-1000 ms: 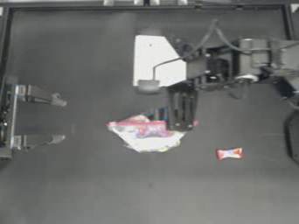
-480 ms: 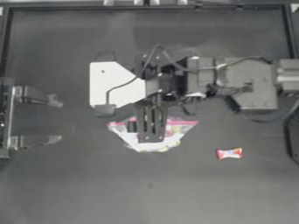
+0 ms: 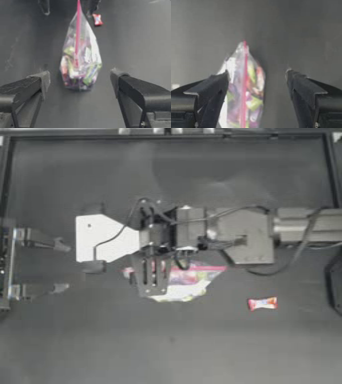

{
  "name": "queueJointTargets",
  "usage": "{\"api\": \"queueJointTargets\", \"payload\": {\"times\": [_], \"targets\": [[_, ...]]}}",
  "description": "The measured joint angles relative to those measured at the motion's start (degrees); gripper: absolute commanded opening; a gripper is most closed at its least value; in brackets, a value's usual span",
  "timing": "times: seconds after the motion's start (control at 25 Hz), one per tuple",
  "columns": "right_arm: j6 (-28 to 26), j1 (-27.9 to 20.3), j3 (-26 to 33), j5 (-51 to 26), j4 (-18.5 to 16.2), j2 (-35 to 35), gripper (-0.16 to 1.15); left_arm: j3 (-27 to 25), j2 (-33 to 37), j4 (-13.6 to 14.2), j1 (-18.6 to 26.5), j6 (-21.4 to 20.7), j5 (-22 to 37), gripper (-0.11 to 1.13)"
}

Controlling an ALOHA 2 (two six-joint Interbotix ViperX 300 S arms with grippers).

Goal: Put candy in bag

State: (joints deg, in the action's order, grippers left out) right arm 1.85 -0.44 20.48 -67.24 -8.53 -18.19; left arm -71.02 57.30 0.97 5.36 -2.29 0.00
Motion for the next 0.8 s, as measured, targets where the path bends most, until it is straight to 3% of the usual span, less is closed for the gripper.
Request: {"api": "queueJointTargets", "payload": {"times": [0.8], "targets": [[2.8, -0.1, 1.6, 1.1, 5.7, -4.6, 0.94, -1.3, 1.8, 0.0, 0.0, 0.1, -0.2, 1.01]]}}
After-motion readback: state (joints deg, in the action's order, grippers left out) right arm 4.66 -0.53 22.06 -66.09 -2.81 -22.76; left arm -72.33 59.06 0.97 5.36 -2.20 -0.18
